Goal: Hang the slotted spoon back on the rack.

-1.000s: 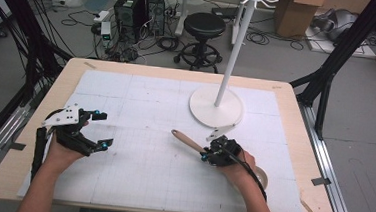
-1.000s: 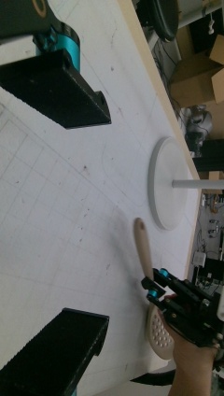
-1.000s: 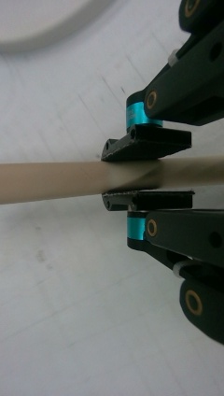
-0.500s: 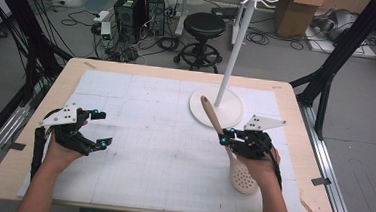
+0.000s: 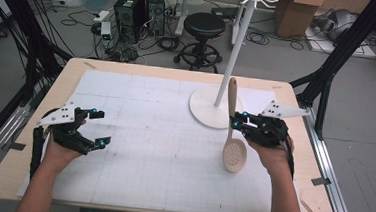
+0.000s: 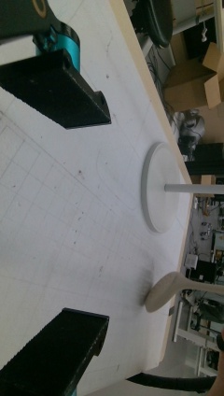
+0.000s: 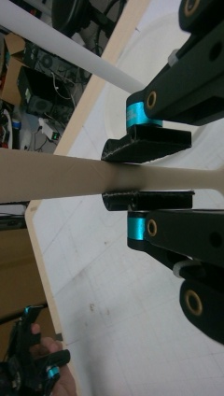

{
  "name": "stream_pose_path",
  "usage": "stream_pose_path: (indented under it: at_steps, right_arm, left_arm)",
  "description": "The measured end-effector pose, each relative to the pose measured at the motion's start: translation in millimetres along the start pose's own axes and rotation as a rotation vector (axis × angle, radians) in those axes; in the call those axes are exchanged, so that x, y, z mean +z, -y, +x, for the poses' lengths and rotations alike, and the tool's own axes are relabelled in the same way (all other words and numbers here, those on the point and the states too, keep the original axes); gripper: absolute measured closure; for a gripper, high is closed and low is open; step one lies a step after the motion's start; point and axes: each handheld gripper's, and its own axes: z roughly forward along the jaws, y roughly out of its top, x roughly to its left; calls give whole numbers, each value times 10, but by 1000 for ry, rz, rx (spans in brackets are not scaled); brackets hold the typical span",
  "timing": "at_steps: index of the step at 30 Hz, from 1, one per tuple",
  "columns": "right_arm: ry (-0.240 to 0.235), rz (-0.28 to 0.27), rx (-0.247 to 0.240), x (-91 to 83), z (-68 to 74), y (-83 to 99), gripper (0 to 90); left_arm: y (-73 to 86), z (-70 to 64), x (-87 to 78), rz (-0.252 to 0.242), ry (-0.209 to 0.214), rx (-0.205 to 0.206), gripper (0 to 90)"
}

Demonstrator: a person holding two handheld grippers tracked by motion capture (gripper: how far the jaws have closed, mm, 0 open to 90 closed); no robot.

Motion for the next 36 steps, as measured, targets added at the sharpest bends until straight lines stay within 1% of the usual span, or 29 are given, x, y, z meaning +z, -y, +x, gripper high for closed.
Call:
stream_pose_path:
  at_steps: [3, 5, 8, 11, 17, 20, 21, 23, 27, 29, 30, 31, 32, 33, 35, 36]
  right_arm:
    - [9, -5, -4, -22, -54, -95, 747]
    - [23, -4, -29, -25, -88, -164, 747]
    - [42, 9, -48, -35, -135, -272, 747]
    - [47, 1, -62, -56, -200, -387, 747]
    - [56, -12, -56, -109, -292, -629, 747]
    - [69, 0, -54, -123, -324, -746, 747]
    - [72, -1, -64, -124, -342, -776, 747]
    - [84, 13, -67, -131, -373, -855, 747]
    - [95, 18, -63, -137, -439, -956, 747]
    - [104, 29, -49, -151, -470, -1003, 747]
    - [107, 21, -58, -155, -503, -1022, 747]
    - [108, 21, -55, -163, -523, -1034, 747]
    - [109, 21, -42, -176, -558, -1052, 747]
    - [111, 16, -41, -182, -586, -1063, 746]
    - [111, 17, -9, -209, -647, -1089, 747]
    - [112, 9, 0, -217, -698, -1106, 746]
  left_arm:
    - [-1, -1, -1, 6, 2, 1, 56]
    - [-2, -4, 1, 6, 2, 3, 56]
    - [-2, -6, -1, 6, 0, 4, 56]
    - [-2, 0, -4, 5, 0, 5, 56]
    - [1, 2, 1, 10, 3, 4, 57]
    - [3, 3, 5, 10, 2, 4, 57]
    - [3, 2, 5, 10, 2, 4, 57]
    - [3, 3, 4, 10, 2, 4, 57]
    - [3, 4, 3, 7, 3, 2, 56]
    - [3, 4, 2, 8, 4, 2, 56]
    - [3, 5, 1, 10, 4, 4, 56]
    - [3, 4, 2, 8, 5, 2, 56]
    - [3, 5, 2, 8, 5, 2, 56]
    - [4, 4, 5, 7, 4, 2, 56]
    - [7, 4, 9, 9, 5, -1, 56]
    - [8, 6, 11, 12, 5, 1, 56]
